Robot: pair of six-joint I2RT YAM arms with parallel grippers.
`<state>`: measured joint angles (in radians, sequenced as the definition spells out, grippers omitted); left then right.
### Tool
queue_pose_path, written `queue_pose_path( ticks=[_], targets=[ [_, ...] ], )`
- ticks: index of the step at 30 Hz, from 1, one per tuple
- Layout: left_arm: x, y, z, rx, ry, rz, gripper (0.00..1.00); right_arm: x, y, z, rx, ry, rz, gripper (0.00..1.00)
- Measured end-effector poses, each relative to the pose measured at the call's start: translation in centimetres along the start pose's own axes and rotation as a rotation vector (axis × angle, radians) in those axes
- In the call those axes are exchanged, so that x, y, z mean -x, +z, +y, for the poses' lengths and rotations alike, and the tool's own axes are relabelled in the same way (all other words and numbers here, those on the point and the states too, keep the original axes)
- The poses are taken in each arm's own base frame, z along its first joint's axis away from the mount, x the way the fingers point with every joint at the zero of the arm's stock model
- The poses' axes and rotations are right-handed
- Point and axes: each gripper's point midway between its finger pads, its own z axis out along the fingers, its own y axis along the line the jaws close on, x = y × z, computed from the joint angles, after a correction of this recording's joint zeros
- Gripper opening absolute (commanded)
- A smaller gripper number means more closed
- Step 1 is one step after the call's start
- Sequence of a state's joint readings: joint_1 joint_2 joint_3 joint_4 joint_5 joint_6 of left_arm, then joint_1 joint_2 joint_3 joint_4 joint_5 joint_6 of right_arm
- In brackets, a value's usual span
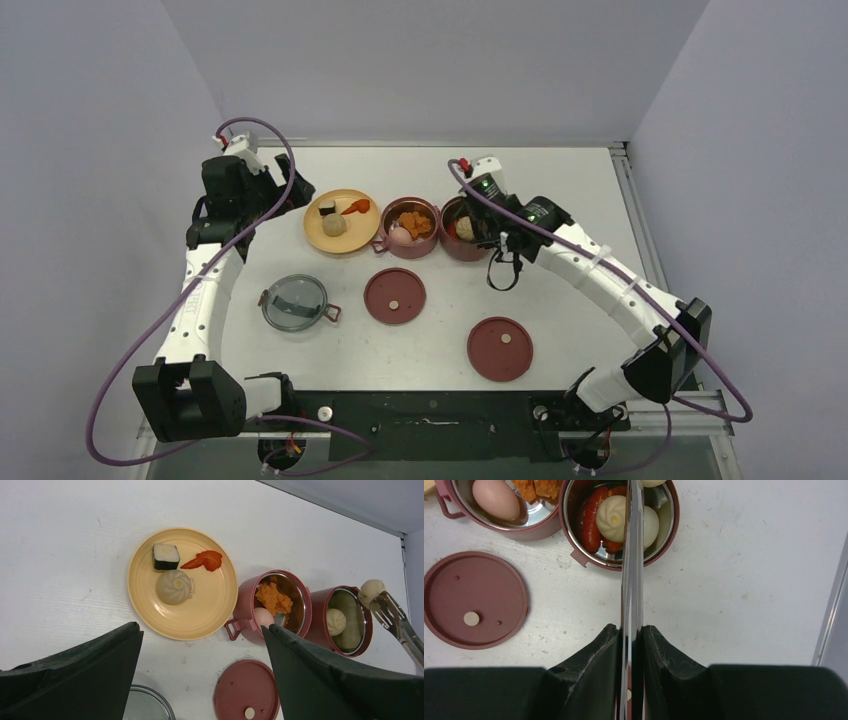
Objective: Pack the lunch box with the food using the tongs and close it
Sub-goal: Place the fake food in the packing box.
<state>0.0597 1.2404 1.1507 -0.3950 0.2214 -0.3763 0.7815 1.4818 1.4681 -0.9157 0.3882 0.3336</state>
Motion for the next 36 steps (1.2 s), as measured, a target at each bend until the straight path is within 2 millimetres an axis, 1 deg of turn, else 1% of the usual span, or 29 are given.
queue_pose_path(
  ticks=[3, 4, 6, 8, 10, 13, 15, 17, 22, 36],
  targets=[
    [0.0, 0.0, 0.0, -0.002, -0.004, 0.001, 0.97, 0.4, -0.4, -1.7, 0.027, 0.082, -0.003, 0.12],
    [0.0, 0.0, -0.1, -0.003, -0.005, 0.001, 0.97, 0.2, -0.5, -2.4, 0.031, 0.108, 0.001, 0.13],
    [0.0, 0.0, -0.1, -0.004, -0.005, 0.002, 0.97, -0.3, -0.5, -3.0, 0.037, 0.133, 0.013, 0.12],
    [0.0, 0.0, -0.1, -0.006, -0.005, 0.002, 0.97, -1.0, -0.3, -2.9, 0.058, 0.142, 0.036, 0.12],
    [0.0, 0.0, -0.2, -0.009, -0.005, 0.002, 0.97, -1.7, -0.1, -2.4, 0.093, 0.148, 0.063, 0.12],
    [0.0, 0.0, -0.2, -0.012, -0.005, 0.002, 0.97, -2.3, 0.0, -1.6, 0.144, 0.165, 0.091, 0.12],
    [0.0, 0.0, -0.2, -0.012, -0.005, 0.002, 0.97, -2.5, 0.1, -1.5, 0.162, 0.178, 0.101, 0.12],
    [0.0, 0.0, -0.2, -0.012, -0.005, 0.002, 0.97, -2.6, 0.2, -1.7, 0.167, 0.193, 0.105, 0.12],
    [0.0, 0.0, -0.3, -0.014, -0.005, 0.002, 0.97, -3.4, 0.7, -2.9, 0.152, 0.238, 0.125, 0.11],
    [0.0, 0.0, -0.3, -0.015, -0.005, 0.003, 0.97, -4.6, 1.1, -4.2, 0.169, 0.315, 0.179, 0.11]
  ],
)
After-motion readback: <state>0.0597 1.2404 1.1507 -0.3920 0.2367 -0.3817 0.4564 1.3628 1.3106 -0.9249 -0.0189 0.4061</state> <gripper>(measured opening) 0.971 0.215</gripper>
